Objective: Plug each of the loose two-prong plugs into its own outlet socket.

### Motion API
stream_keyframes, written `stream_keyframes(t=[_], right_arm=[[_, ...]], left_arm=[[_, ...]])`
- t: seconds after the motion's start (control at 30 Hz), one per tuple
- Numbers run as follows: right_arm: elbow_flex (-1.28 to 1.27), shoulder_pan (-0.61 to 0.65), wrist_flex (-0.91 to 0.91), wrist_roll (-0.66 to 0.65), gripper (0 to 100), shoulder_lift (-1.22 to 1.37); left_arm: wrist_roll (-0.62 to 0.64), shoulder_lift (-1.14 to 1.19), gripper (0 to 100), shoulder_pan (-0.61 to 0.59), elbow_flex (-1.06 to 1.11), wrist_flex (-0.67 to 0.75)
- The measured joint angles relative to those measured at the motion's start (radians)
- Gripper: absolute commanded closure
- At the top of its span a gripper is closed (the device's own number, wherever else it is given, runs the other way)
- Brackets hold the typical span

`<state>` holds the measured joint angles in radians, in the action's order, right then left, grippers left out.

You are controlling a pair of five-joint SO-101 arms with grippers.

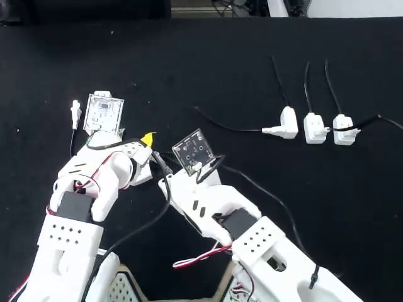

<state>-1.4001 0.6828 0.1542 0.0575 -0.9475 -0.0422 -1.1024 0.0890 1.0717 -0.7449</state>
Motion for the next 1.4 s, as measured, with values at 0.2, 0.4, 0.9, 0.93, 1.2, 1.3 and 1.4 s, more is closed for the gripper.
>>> stream_keyframes(t=[0.2,0.4,0.9,0.93,1.2,1.3,1.4], right_arm=[[0.0,0.0,0.0,0.0,98.8,0.0],[-0.002,-0.002,0.037,0.0,98.8,-0.054],[-0.021,-0.002,0.072,-0.002,98.8,-0.121],[-0.025,-0.002,0.072,-0.002,98.8,-0.123],[-0.026,-0.009,0.215,-0.069,98.8,-0.133],[0.032,-0.008,0.256,-0.075,98.8,-0.057],[0.123,-0.008,0.298,-0.1,98.8,0.068]], left_arm=[[0.0,-0.009,80,0.0,0.028,0.023],[-0.002,-0.011,80,-0.005,0.084,0.103],[-0.002,-0.012,80,-0.018,0.087,0.104],[-0.002,-0.011,80,-0.018,0.078,0.103],[-0.005,0.002,80,-0.13,-0.081,-0.006],[-0.005,0.002,80,-0.201,-0.112,-0.084],[-0.005,0.002,80,-0.284,-0.114,-0.163]])
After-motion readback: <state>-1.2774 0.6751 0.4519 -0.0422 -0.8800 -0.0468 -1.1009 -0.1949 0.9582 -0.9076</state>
